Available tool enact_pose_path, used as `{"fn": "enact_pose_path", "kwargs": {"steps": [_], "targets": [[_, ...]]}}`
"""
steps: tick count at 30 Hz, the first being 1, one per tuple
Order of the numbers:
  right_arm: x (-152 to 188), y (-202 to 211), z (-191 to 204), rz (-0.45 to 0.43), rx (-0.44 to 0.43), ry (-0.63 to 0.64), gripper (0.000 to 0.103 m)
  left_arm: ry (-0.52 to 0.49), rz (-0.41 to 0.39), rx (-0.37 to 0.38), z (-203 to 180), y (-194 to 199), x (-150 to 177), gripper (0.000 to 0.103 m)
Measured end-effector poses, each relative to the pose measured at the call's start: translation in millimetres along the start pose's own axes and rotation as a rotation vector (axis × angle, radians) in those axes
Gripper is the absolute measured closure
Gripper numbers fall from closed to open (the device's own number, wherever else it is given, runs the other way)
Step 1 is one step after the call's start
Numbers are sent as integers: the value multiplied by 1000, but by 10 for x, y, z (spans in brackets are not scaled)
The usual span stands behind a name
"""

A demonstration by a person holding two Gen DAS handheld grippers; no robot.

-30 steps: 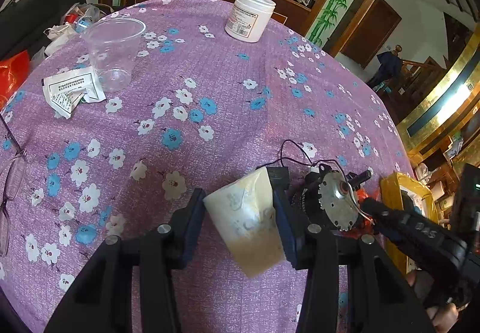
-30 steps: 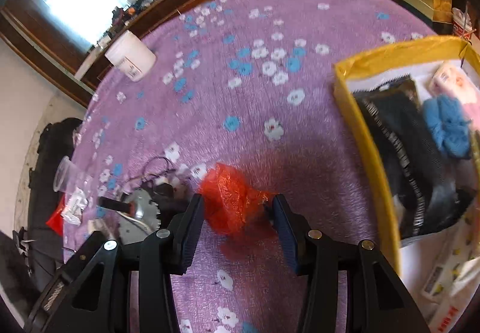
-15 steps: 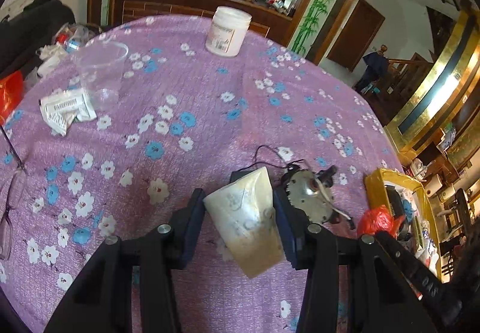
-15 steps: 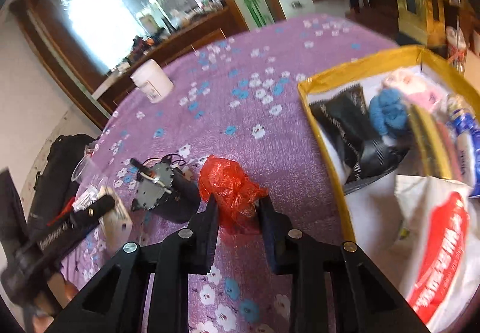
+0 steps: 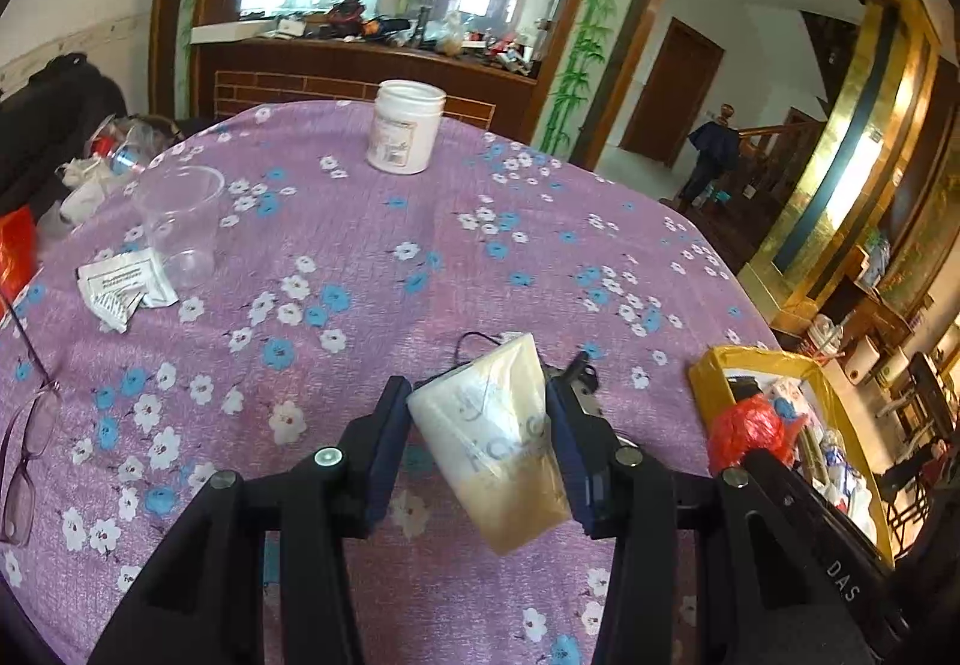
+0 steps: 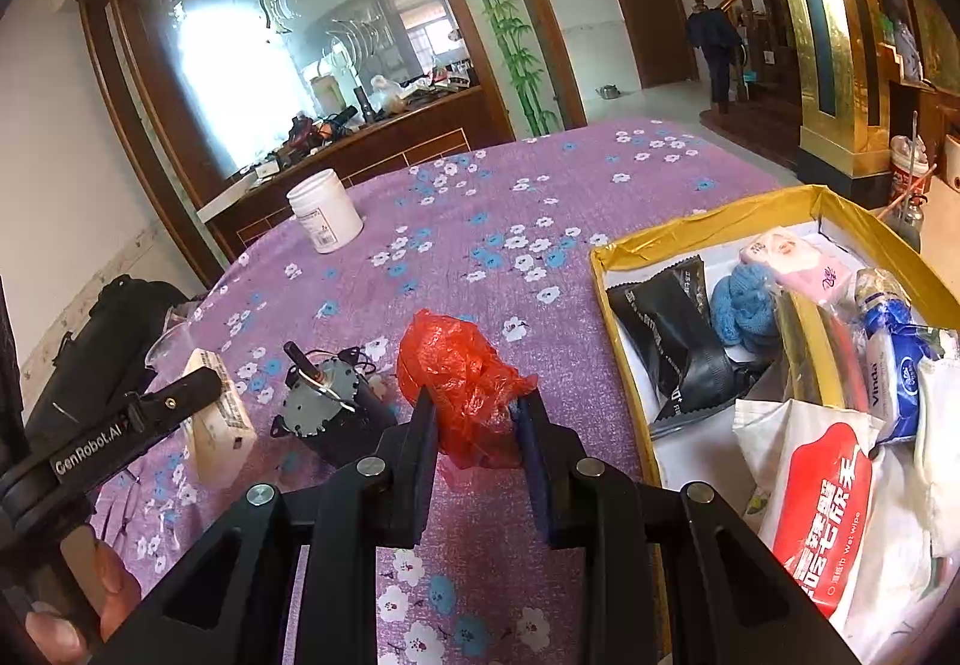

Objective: Organize soft objects
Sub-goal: 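Carry the Face pack with the left tool while the right tool carries the red bag to the tray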

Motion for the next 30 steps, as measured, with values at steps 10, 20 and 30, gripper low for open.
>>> {"fn": "enact_pose_path", "kwargs": {"steps": [10,20,30], "targets": [[-45,247,-163,-70,11,-53,75,-73,-1,61,-231,15,69,58],[-63,501,-481,-126,24,-113,75,-116,10,73,-411,6,117,58],[-142,761,-954,-180,47,-184,75,-190,31,116,-892,106,227,58]]}}
Point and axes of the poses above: each gripper's, at about its wrist camera, not at the fingertips, and y roughly against the way its jaws point, z to its left, x to its underside, the point moved 2 cm from there along -y, roughly the way its jaws point, and after that the axes turned 9 degrees about x, right-handed, at the moved point
